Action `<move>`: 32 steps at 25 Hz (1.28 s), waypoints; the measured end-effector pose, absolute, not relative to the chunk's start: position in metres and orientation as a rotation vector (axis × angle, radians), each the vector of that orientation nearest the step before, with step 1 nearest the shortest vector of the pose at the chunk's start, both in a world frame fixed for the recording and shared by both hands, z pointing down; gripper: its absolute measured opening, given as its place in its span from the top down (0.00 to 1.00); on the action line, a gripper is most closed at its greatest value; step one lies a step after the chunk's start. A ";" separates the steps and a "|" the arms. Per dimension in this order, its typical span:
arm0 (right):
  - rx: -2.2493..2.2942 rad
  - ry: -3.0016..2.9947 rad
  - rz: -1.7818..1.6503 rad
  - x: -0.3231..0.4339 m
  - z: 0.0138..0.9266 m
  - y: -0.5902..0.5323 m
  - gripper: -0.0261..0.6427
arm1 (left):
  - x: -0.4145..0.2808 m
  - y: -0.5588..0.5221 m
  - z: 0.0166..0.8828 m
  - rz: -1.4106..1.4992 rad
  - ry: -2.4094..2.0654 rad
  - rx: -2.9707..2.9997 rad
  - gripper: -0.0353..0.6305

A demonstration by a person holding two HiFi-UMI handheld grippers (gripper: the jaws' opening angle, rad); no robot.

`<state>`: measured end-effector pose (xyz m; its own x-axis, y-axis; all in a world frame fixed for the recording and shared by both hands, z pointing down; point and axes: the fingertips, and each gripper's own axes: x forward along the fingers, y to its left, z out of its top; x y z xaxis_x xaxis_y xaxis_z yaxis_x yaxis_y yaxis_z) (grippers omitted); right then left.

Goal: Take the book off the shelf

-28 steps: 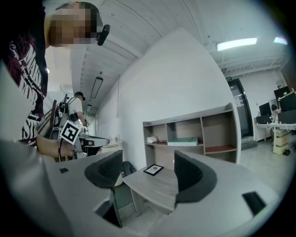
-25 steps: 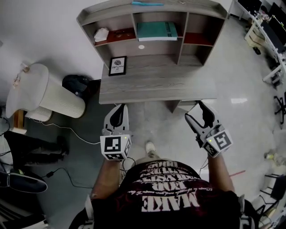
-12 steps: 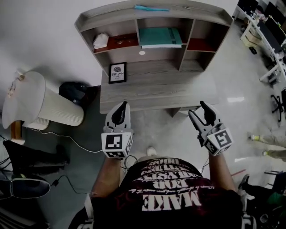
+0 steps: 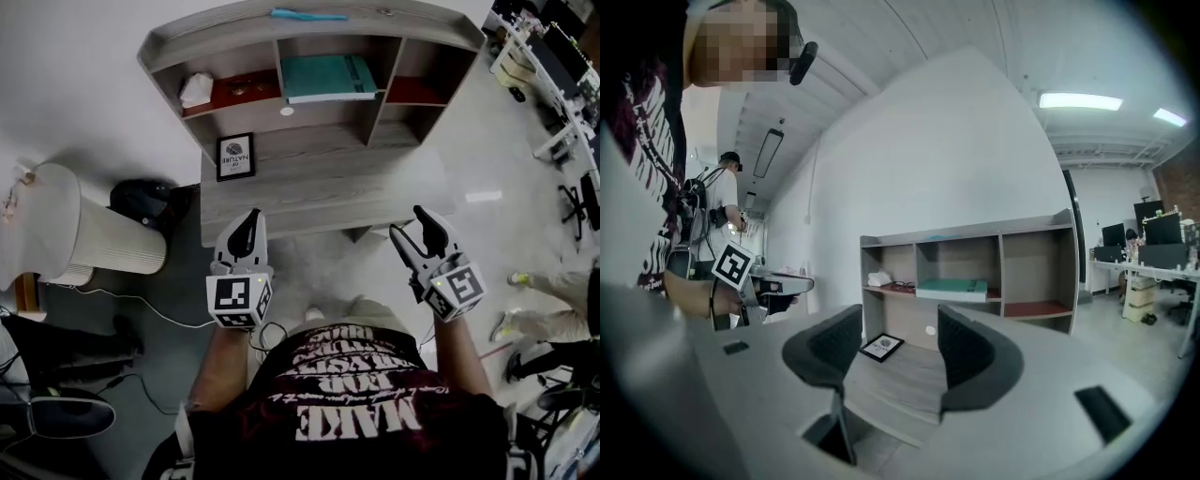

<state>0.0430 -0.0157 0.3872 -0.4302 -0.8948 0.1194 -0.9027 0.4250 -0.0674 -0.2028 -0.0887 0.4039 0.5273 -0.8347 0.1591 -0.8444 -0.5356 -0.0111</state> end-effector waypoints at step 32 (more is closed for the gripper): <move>1.415 -2.679 0.436 0.119 0.418 -0.202 0.50 | -0.130 -0.246 0.400 0.240 -1.593 2.573 0.94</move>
<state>0.1191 -0.2024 0.4176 -0.5699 -0.7965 0.2018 -0.8194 0.5327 -0.2117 -0.1304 -0.2460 0.4002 0.4386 -0.8786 0.1891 -0.8953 -0.4454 0.0072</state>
